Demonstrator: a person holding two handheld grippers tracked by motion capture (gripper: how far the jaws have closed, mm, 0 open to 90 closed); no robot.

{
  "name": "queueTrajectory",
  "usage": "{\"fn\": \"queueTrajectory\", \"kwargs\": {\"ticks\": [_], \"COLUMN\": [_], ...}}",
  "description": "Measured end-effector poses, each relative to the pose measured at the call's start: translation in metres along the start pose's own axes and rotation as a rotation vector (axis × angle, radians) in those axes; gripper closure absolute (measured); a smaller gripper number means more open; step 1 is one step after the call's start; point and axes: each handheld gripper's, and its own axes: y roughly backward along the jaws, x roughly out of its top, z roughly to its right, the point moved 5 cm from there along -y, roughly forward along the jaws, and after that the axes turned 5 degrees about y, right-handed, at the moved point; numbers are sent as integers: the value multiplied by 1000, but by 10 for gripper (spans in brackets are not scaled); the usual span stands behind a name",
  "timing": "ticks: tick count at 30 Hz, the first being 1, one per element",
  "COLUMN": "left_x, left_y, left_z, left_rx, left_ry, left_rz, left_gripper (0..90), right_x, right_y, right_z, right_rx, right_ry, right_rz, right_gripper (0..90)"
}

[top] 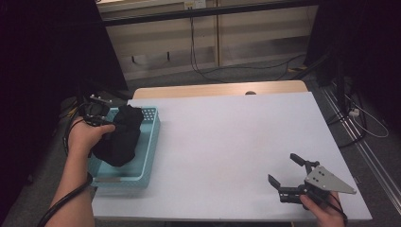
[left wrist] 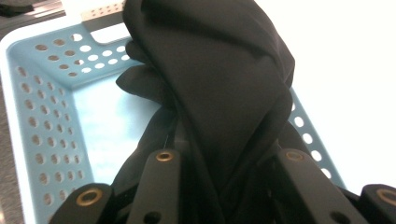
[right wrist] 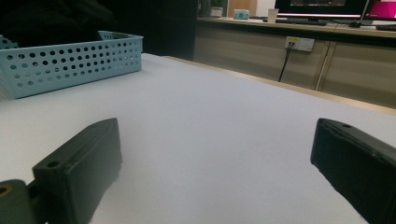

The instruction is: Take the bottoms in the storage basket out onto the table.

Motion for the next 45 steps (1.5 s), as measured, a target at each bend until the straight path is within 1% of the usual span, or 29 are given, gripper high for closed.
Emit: {"fn": "queueTrajectory", "kwargs": {"ticks": [3, 7, 10, 12, 14, 17, 18, 20, 22, 25, 26, 27, 28, 30, 32, 35, 37, 39, 40, 45], "left_x": [4, 15, 22, 27, 32, 43, 48, 59, 72, 88, 92, 96, 98, 100, 99, 95, 91, 87, 84, 73], "left_y": [3, 14, 22, 28, 34, 45, 50, 60, 72, 86, 89, 91, 91, 86, 78, 61, 49, 38, 32, 8], "left_z": [3, 7, 10, 13, 17, 25, 30, 39, 51, 70, 78, 86, 94, 108, 120, 137, 146, 155, 159, 177], "left_rx": [1, 7, -5, -5, -16, -9, -9, -7, 9, -5, -17, -28, -46, -75, -97, -142, -146, -158, -171, -172], "left_ry": [-5, -20, -13, -17, -13, -41, -45, -72, -99, -124, -135, -145, -154, -187, -222, -256, -288, -312, -320, -391], "left_rz": [2, 13, 14, 19, 7, -12, -17, -15, 6, 35, 44, 63, 77, 92, 96, 81, 67, 59, 55, 25], "left_gripper": [718, 719, 720, 721, 721, 721, 721, 722, 721, 721, 721, 721, 721, 720, 720, 719, 719, 718, 718, 717], "right_x": [0, 0, 0, 0, 0, -1, -1, -1, -1, -1, -1, -1, -1, -1, 0, -1, -1, -1, -1, -1], "right_y": [1, 0, 0, 0, 0, -1, -1, -1, -2, -2, -2, -1, -1, -1, 0, 0, 0, -1, -1, -1], "right_z": [0, 0, 0, 0, 0, 0, 0, -1, -1, 0, 0, 0, 0, 0, 0, 0, 0, 1, 1, 0], "right_rx": [0, 2, 2, 2, 2, 2, 2, 3, 5, 3, 3, 2, 3, 2, 3, -2, 1, 3, 3, 3], "right_ry": [-1, -4, -3, -2, -3, -8, -8, -6, -6, -6, -5, -5, -6, -7, -7, -8, -9, -6, -6, -4], "right_rz": [-1, -1, -1, -1, -2, -4, -4, -6, -5, -7, -7, -6, -5, -4, -4, -5, -5, -7, -8, -10], "right_gripper": [8, 8, 8, 8, 8, 8, 8, 8, 8, 8, 8, 8, 8, 8, 8, 8, 8, 8, 8, 8]}}
